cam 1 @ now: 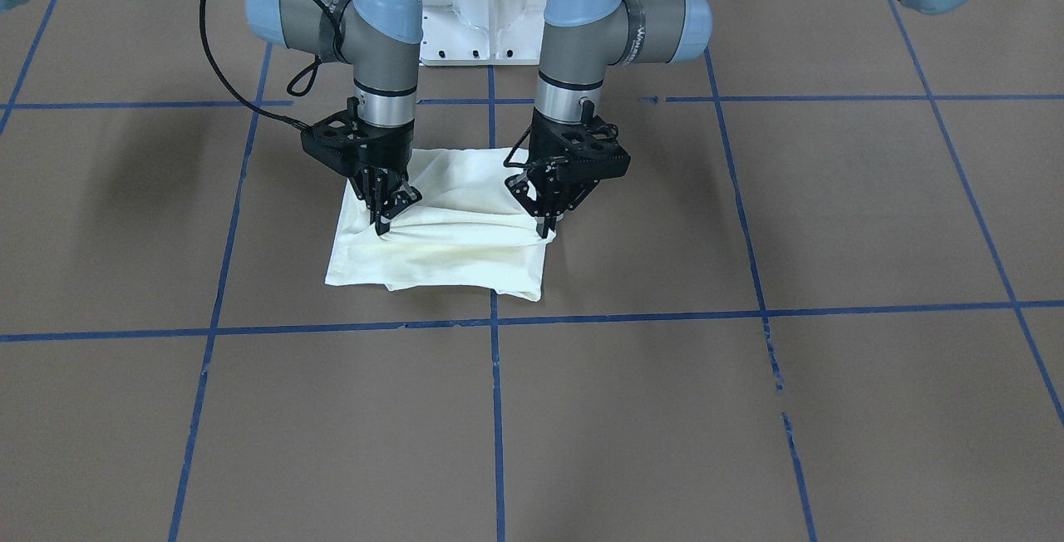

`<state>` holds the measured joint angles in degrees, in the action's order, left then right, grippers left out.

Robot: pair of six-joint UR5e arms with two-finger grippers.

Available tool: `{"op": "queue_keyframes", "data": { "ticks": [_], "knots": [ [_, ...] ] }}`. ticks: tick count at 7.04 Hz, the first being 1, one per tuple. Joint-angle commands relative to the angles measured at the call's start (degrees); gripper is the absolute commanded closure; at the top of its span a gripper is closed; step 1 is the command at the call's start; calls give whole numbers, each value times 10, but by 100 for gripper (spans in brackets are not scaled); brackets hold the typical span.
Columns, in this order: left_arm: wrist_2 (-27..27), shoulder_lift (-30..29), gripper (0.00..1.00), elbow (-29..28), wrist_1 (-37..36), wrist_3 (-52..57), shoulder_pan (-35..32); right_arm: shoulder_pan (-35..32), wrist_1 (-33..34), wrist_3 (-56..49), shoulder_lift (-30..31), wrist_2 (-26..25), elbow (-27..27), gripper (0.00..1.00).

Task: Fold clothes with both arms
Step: 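Fold the held near edge over toward the shirt's far edge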

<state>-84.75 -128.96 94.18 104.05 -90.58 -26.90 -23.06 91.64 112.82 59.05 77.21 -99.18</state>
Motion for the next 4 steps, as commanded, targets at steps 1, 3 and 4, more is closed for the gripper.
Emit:
{"op": "queue_keyframes", "data": {
  "ticks": [1, 3, 4],
  "knots": [
    [-3, 1, 0, 6, -1, 43, 0, -15, -2, -74, -2, 14, -4, 0],
    [-79, 8, 0, 51, -2, 120, -36, -29, -4, -154, 3, 68, -56, 0],
    [-123, 39, 0, 77, -2, 177, -66, -10, -3, -178, -1, 61, -58, 0]
  ]
}}
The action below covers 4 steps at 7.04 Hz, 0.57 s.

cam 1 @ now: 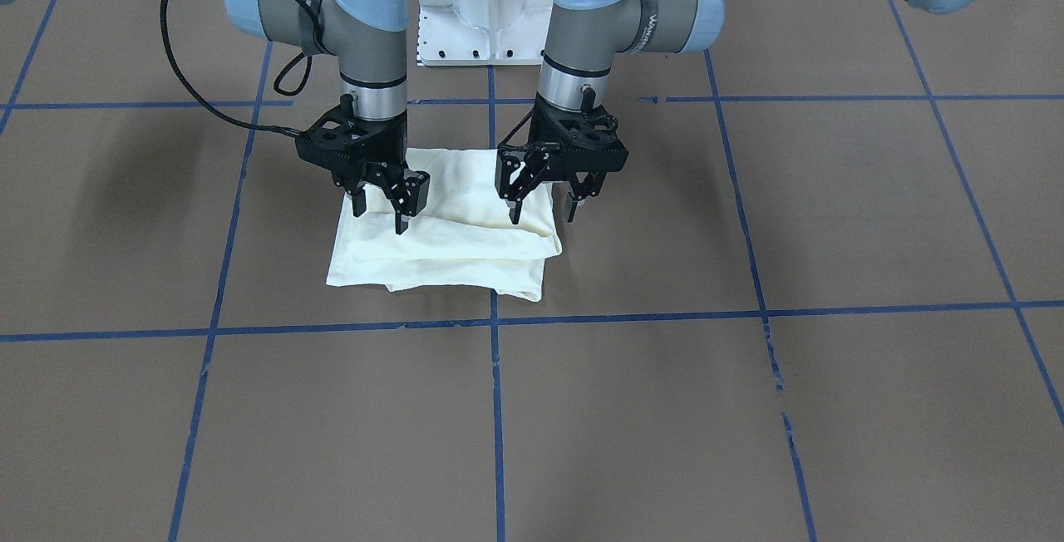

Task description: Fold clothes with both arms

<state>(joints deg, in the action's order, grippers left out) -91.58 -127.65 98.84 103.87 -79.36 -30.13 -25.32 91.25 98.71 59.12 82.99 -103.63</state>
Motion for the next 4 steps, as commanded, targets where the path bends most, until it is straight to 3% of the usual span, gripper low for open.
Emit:
{"op": "queue_keyframes", "data": {
  "ticks": [1, 3, 4],
  "knots": [
    [-79, 34, 0, 37, 0, 111, -61, 39, 2, -60, -2, -6, -11, 0],
    [-81, 36, 0, 38, 1, 112, -61, 86, 3, -158, -6, -85, 20, 0],
    [-81, 37, 0, 39, 1, 110, -62, 85, 5, -170, -32, -88, 55, 0]
  ]
}}
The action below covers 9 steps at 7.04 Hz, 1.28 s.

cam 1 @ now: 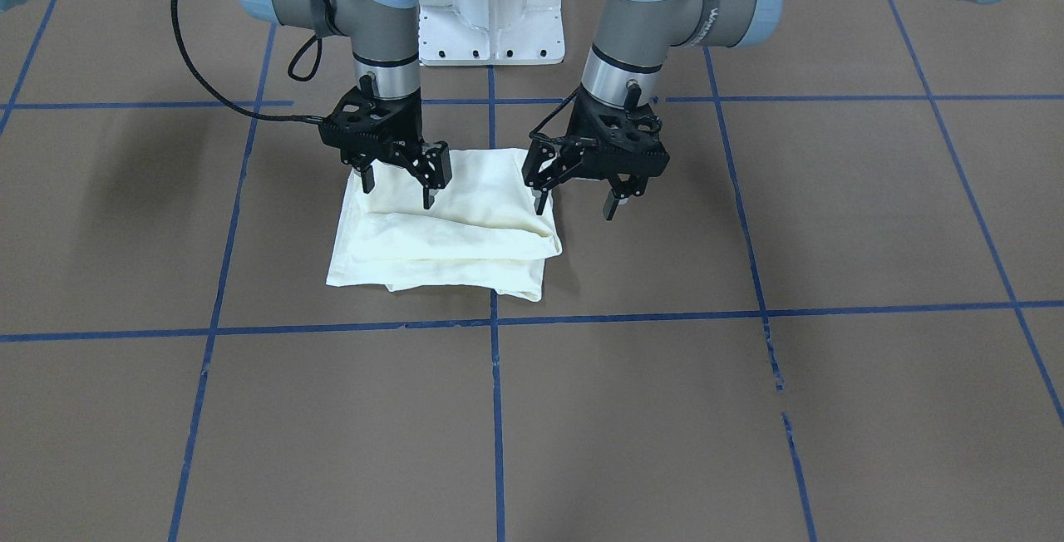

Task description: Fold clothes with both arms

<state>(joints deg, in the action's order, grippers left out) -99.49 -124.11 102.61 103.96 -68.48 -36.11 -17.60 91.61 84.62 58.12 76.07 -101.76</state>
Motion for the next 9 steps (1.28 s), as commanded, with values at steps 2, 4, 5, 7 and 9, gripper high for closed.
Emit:
{"op": "queue_keyframes", "data": {
  "ticks": [2, 4, 5, 7, 9],
  "knots": [
    [-2, 3, 0, 4, 0, -1, -2, -2, 1, -60, -25, -27, 59, 0],
    [-2, 6, 0, 11, 0, -1, -2, -34, -2, -78, -26, -27, 74, 0],
    [-2, 6, 0, 11, 0, -1, -2, -58, -3, -87, -26, -26, 90, 0],
    [-2, 7, 0, 15, 0, -1, -2, -137, -32, -129, -77, -7, 171, 0],
    [-2, 11, 0, 17, 0, -2, 1, -230, -140, -199, -107, 87, 275, 0]
  ]
}}
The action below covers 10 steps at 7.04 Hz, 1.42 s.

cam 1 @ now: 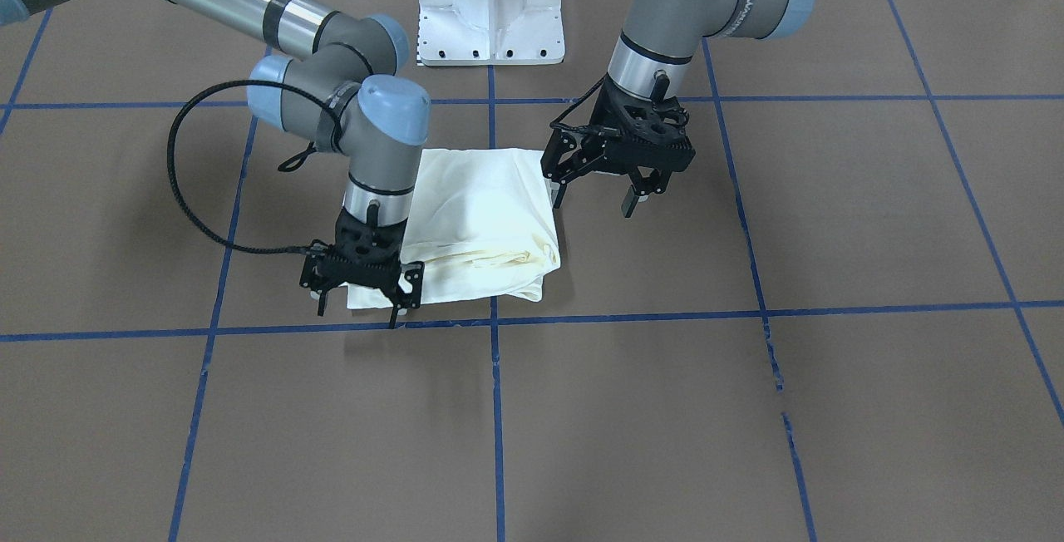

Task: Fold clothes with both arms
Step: 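Raise the right gripper away from the shirt while left gripper hovers nearby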

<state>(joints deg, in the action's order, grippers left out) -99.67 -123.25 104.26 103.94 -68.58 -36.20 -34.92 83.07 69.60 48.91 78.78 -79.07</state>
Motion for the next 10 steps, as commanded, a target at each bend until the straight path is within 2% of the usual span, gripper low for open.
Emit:
{"op": "queue_keyframes", "data": {
  "ticks": [1, 2, 3, 4, 5, 6, 7, 10],
  "knots": [
    [0, 3, 0, -2, 0, -2, 4, -93, -60, -64, -14, 145, 45, 0],
    [3, -1, 0, -27, 0, -9, 16, -96, -61, -63, -15, 167, 30, 0],
    [4, -9, 0, -63, 5, -18, 23, -96, -60, -61, -9, 168, 3, 0],
    [13, -12, 0, -91, 13, -16, 31, -94, -61, -59, -5, 168, -6, 0],
    [45, -34, 0, -116, 14, -18, 45, -93, -61, -56, -3, 168, -6, 0],
    [48, -45, 0, -135, 14, -18, 56, -93, -62, -55, -3, 168, -7, 0],
    [70, -49, 0, -146, 16, -16, 73, -92, -62, -55, -1, 168, -7, 0],
    [91, -58, 0, -169, 25, -14, 93, -92, -62, -56, 2, 168, -13, 0]
  ]
}}
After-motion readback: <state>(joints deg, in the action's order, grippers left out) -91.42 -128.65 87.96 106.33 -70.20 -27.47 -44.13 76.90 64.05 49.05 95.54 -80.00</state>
